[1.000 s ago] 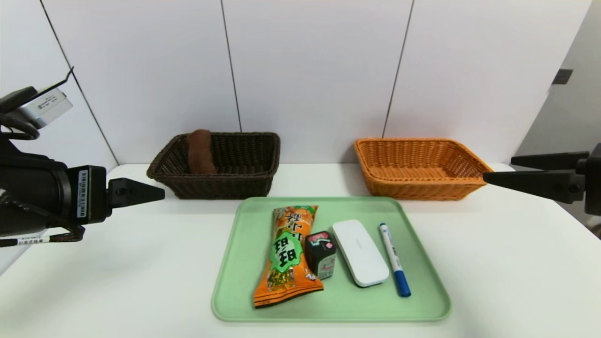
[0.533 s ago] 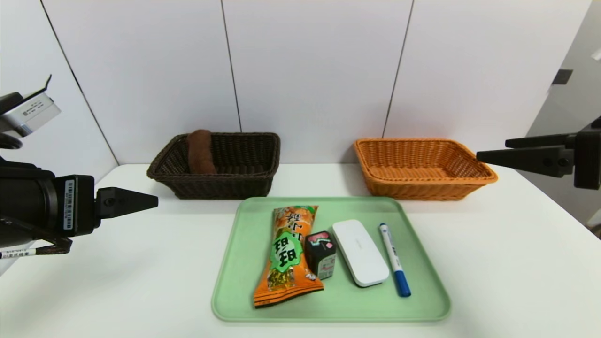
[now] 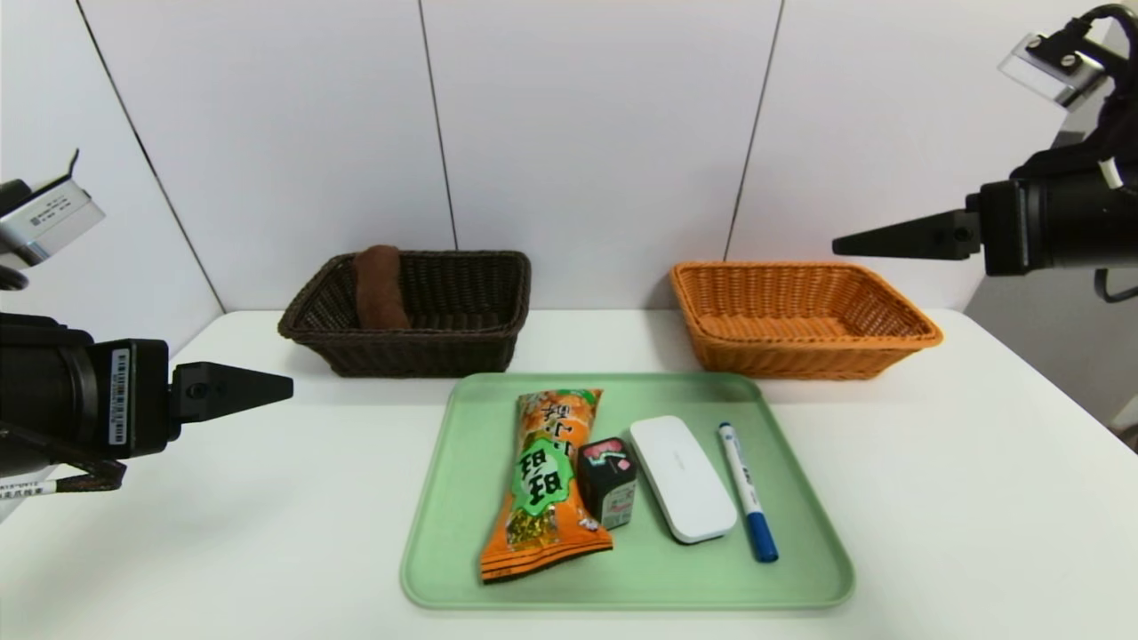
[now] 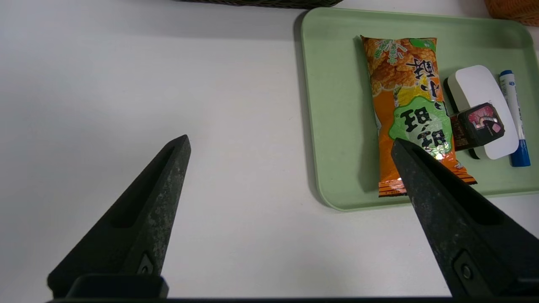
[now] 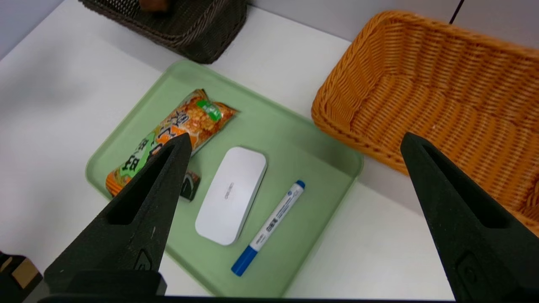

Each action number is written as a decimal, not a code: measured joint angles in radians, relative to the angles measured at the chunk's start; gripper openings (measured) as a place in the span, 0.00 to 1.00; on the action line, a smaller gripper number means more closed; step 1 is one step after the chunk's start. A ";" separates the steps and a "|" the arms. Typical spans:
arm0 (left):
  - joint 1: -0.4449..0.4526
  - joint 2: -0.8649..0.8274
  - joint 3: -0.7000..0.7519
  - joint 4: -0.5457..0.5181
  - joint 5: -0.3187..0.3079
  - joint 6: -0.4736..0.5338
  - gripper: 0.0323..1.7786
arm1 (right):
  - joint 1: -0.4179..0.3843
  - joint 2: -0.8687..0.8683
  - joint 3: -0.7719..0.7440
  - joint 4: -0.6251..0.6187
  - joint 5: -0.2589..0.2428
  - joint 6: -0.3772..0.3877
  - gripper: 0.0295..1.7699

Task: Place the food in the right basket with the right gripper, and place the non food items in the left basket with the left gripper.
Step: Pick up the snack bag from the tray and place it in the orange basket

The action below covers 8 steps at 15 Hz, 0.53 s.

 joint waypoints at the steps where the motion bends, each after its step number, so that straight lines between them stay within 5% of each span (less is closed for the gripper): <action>1: 0.000 0.000 0.000 0.000 0.000 0.000 0.95 | 0.004 0.026 -0.046 0.016 0.000 0.009 0.97; 5: 0.001 0.004 0.002 -0.002 0.000 0.000 0.95 | 0.084 0.131 -0.229 0.147 -0.005 0.059 0.97; 8: 0.001 0.008 0.003 -0.002 0.000 -0.001 0.95 | 0.191 0.217 -0.355 0.229 -0.087 0.108 0.97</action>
